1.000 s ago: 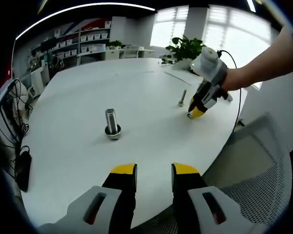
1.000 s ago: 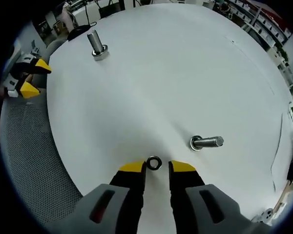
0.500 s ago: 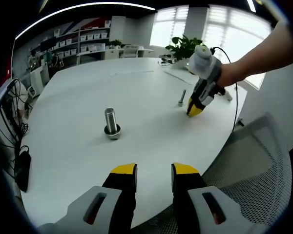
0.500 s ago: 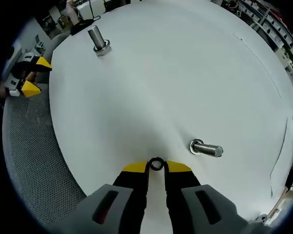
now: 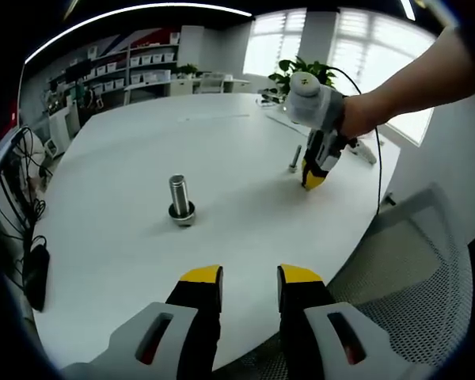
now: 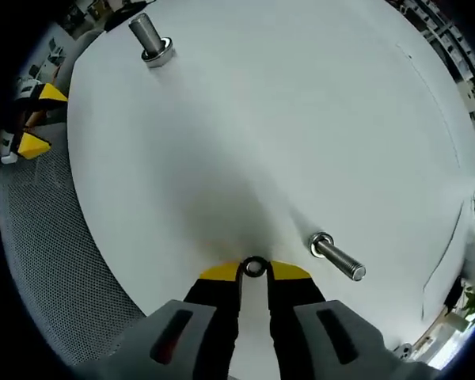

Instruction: Place the washer onto the threaded stud by aligning its center hole with the stud, sliding it down to the base, and recovering from edge contact or off-axis alignment until the washer reaches the visible bottom stop.

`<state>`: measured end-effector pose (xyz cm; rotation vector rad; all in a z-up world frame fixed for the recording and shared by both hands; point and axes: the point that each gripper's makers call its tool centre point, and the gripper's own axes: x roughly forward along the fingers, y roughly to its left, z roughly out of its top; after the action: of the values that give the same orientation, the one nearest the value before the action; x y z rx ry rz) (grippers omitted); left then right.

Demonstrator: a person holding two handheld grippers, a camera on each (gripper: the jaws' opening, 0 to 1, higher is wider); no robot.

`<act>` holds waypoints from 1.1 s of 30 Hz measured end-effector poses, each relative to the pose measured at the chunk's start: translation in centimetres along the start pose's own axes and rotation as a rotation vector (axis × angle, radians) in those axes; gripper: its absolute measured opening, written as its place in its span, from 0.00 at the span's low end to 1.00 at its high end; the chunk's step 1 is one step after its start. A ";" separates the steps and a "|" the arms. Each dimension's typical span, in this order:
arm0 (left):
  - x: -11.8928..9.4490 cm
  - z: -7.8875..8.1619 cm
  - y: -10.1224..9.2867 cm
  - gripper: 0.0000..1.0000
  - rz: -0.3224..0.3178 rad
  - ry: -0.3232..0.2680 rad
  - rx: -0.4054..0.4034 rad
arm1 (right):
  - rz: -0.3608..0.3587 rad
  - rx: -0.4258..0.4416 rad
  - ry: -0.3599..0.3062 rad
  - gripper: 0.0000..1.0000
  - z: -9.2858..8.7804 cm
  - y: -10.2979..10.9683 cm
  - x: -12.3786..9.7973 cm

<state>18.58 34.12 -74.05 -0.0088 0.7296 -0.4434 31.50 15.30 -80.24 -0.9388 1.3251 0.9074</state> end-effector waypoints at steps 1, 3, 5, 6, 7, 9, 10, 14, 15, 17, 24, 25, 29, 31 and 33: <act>0.0 0.1 0.0 0.26 0.001 -0.003 -0.001 | -0.003 -0.001 -0.007 0.15 0.0 0.0 0.0; 0.0 0.1 0.1 0.26 0.003 -0.007 -0.003 | -0.006 0.008 -0.030 0.15 -0.1 0.0 -0.1; 0.0 0.1 0.1 0.26 0.004 -0.008 -0.004 | -0.010 0.021 -0.055 0.15 -0.1 -0.1 -0.1; -0.1 0.2 0.1 0.26 0.005 -0.009 -0.003 | -0.013 0.027 -0.065 0.15 -0.1 -0.1 -0.1; -0.1 0.2 0.1 0.26 0.004 -0.009 -0.005 | -0.019 0.033 -0.077 0.14 -0.1 0.0 -0.2; -0.1 0.2 0.1 0.26 0.006 -0.010 -0.006 | -0.026 0.044 -0.102 0.14 -0.1 -0.1 -0.1; -0.1 0.2 0.1 0.26 0.006 -0.011 -0.006 | -0.027 0.054 -0.115 0.14 -0.1 -0.1 -0.1; -0.2 0.2 0.2 0.26 0.011 -0.013 -0.007 | -0.023 0.071 -0.170 0.14 -0.2 -0.2 -0.2; -0.2 0.2 0.3 0.26 0.014 -0.015 -0.008 | -0.022 0.081 -0.177 0.14 -0.2 -0.1 -0.3; -0.2 0.3 0.4 0.26 0.018 -0.022 -0.009 | -0.021 0.087 -0.181 0.14 -0.1 -0.2 -0.2; -0.2 0.2 0.4 0.26 0.020 -0.016 -0.010 | -0.024 0.103 -0.186 0.14 -0.4 -0.1 -0.2; -0.2 0.2 0.4 0.26 0.020 -0.017 -0.010 | -0.023 0.107 -0.188 0.14 -0.5 0.0 -0.2; -0.2 0.2 0.3 0.26 0.020 -0.016 -0.007 | -0.033 0.122 -0.206 0.14 -1.1 -0.4 -0.6; -0.2 0.3 0.4 0.26 0.020 -0.019 -0.007 | -0.029 0.155 -0.222 0.14 -1.2 -0.6 -1.0; -0.2 0.2 0.4 0.26 0.018 -0.016 -0.009 | -0.029 0.181 -0.241 0.14 -1.2 -1.1 -1.5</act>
<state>18.73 34.49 -73.87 -0.0141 0.7156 -0.4227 32.02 13.77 -78.75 -0.6842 1.1629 0.8352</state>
